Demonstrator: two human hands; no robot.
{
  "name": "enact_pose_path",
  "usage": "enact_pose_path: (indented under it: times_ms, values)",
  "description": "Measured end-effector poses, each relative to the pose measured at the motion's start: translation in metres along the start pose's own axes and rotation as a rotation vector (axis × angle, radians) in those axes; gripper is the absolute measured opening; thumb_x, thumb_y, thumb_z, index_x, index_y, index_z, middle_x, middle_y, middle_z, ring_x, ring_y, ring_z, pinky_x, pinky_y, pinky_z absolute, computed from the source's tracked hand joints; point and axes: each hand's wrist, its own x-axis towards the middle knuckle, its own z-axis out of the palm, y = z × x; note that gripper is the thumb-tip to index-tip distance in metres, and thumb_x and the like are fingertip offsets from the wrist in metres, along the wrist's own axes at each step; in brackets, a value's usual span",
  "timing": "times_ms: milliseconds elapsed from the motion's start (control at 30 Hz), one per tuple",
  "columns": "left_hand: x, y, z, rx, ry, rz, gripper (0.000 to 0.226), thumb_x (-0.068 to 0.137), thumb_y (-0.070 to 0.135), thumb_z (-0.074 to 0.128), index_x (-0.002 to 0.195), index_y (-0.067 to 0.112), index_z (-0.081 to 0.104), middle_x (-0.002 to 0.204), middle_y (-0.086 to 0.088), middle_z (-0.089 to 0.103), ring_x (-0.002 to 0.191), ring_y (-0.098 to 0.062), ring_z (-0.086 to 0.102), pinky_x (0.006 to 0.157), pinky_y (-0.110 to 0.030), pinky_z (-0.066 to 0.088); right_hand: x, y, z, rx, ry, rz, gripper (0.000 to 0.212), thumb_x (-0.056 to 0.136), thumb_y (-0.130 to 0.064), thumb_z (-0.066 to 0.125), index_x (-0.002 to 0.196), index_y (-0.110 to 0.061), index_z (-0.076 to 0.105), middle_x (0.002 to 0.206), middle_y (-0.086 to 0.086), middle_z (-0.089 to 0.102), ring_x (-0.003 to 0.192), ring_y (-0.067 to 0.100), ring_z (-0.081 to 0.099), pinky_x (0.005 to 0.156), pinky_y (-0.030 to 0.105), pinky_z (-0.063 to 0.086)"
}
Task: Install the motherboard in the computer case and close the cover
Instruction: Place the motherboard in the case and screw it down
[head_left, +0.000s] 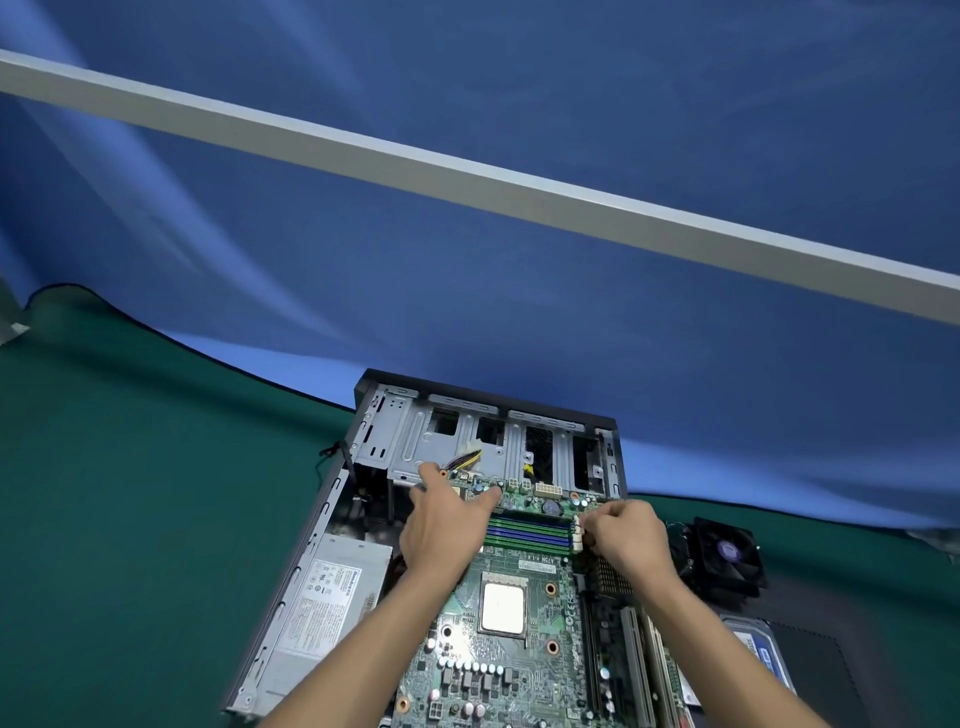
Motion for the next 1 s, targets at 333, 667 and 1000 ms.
enact_pose_path:
  times_ms: [333, 667, 1000]
  values:
    - [-0.003, -0.006, 0.007, -0.089, 0.035, -0.009, 0.081, 0.077, 0.059, 0.065, 0.136, 0.021, 0.024, 0.130, -0.006, 0.055, 0.108, -0.028, 0.057, 0.077, -0.036, 0.041, -0.002, 0.000, 0.001, -0.030, -0.073, -0.059, 0.041, 0.091, -0.037, 0.062, 0.064, -0.009, 0.049, 0.062, 0.001, 0.051, 0.060, 0.016, 0.048, 0.057, 0.023, 0.041]
    - [0.000, -0.012, 0.013, -0.150, 0.073, -0.016, 0.082, 0.072, 0.059, 0.069, 0.134, 0.025, 0.028, 0.127, -0.004, 0.057, 0.107, -0.027, 0.057, 0.074, -0.034, 0.040, 0.000, -0.005, 0.004, 0.039, -0.093, -0.009, 0.045, 0.085, -0.032, 0.070, 0.058, -0.013, 0.039, 0.064, 0.005, 0.055, 0.068, 0.012, 0.058, 0.068, 0.027, 0.043]
    - [-0.001, -0.013, 0.014, -0.152, 0.093, 0.010, 0.082, 0.073, 0.060, 0.069, 0.135, 0.024, 0.029, 0.130, -0.003, 0.056, 0.111, -0.026, 0.055, 0.078, -0.036, 0.040, 0.001, -0.008, 0.007, 0.135, -0.089, 0.039, 0.034, 0.084, -0.024, 0.072, 0.068, -0.011, 0.045, 0.084, 0.000, 0.068, 0.095, 0.021, 0.064, 0.077, 0.037, 0.051]
